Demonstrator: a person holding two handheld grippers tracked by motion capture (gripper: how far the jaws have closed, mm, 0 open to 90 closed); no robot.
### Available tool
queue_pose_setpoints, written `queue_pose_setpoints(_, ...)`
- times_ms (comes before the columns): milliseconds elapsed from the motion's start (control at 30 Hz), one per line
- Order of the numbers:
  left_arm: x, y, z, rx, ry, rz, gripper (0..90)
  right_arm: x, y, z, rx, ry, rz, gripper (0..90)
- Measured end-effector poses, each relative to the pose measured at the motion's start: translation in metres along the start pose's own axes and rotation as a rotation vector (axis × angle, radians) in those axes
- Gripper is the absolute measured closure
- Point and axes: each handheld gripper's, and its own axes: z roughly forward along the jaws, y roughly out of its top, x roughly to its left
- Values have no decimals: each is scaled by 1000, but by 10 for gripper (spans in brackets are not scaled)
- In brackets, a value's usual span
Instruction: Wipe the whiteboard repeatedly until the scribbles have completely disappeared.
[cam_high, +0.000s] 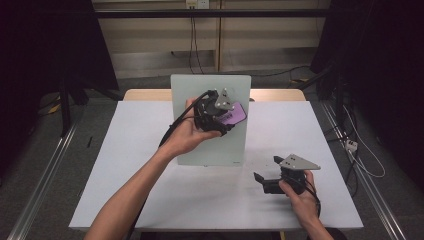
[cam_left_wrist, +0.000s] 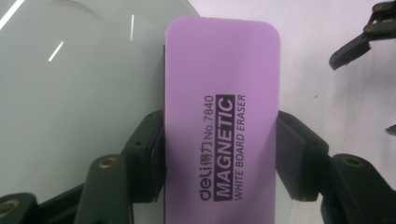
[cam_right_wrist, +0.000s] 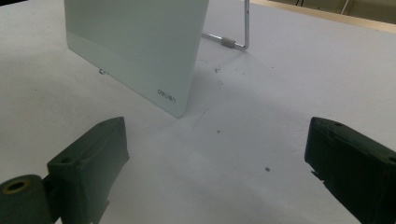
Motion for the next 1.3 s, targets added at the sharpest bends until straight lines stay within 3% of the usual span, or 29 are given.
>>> queue_pose_setpoints(333, 20, 15, -19, -61, 33, -29, 409, 0, 0, -1, 3, 0, 8, 58)
queue_pose_setpoints(700, 31, 26, -30, -110, 80, -39, 409, 0, 0, -1, 3, 3, 6, 58)
queue_pose_setpoints(867, 25, 26, -22, -85, 63, -21, 409, 0, 0, -1, 2, 3, 4, 58)
queue_pose_setpoints(1300, -12, 13, 13, 10, 11, 59, 409, 0, 0, -2, 2, 3, 4, 59)
